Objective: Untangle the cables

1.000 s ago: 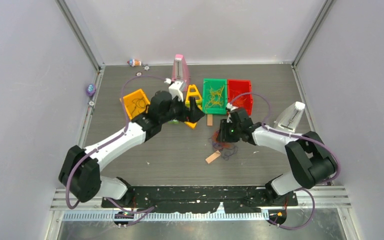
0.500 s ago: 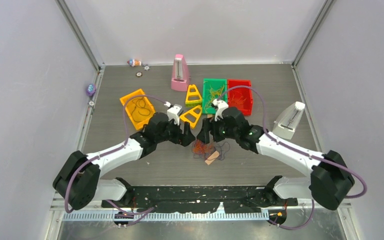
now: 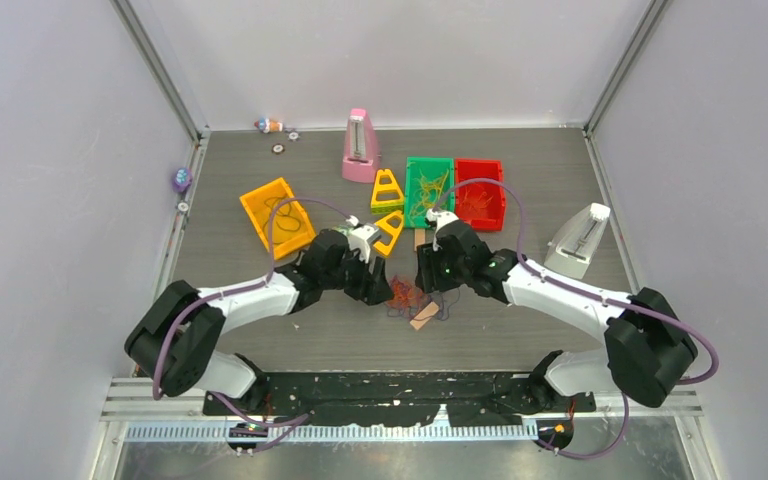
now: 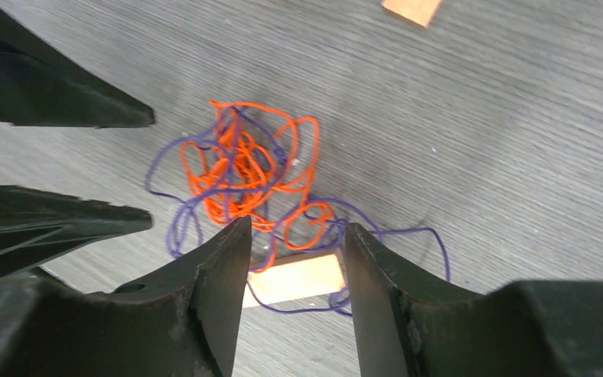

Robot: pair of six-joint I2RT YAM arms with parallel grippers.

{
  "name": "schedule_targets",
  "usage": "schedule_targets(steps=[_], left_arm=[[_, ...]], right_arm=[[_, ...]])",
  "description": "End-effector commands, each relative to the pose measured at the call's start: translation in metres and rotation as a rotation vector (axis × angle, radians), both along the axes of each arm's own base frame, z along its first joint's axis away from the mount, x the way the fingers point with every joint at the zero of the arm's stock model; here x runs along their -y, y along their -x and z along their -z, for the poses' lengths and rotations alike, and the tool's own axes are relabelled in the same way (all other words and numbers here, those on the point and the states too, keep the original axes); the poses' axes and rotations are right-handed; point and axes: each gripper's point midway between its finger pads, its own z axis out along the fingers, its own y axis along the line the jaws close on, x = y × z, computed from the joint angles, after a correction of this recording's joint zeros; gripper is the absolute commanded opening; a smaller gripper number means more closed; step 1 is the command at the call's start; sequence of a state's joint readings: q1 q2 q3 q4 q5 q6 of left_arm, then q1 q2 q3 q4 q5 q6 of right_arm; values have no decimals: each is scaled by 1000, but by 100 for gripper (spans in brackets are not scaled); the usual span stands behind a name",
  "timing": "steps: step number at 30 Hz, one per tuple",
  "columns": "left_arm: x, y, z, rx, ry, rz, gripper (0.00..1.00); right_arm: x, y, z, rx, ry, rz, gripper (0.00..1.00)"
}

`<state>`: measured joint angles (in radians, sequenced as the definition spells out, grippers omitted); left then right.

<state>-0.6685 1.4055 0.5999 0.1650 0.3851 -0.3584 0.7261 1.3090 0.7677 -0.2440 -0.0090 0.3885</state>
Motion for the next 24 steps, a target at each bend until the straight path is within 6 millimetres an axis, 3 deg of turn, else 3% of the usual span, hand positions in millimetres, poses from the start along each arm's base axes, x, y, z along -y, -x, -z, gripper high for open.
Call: schedule_targets(steps=[1, 11, 18, 24], left_arm=[[15, -6, -17, 27, 33, 46, 60], [16, -10, -11, 12, 0, 38, 58], [19, -9, -12, 26, -18, 47, 58], [19, -10, -13, 30, -22, 42, 56]], right_arm=[[18, -6, 5, 6, 81, 70, 56], [64, 4, 7, 50, 153, 236, 89], [86, 27, 23, 12, 159, 284, 91], [78, 24, 36, -22, 164, 275, 89]])
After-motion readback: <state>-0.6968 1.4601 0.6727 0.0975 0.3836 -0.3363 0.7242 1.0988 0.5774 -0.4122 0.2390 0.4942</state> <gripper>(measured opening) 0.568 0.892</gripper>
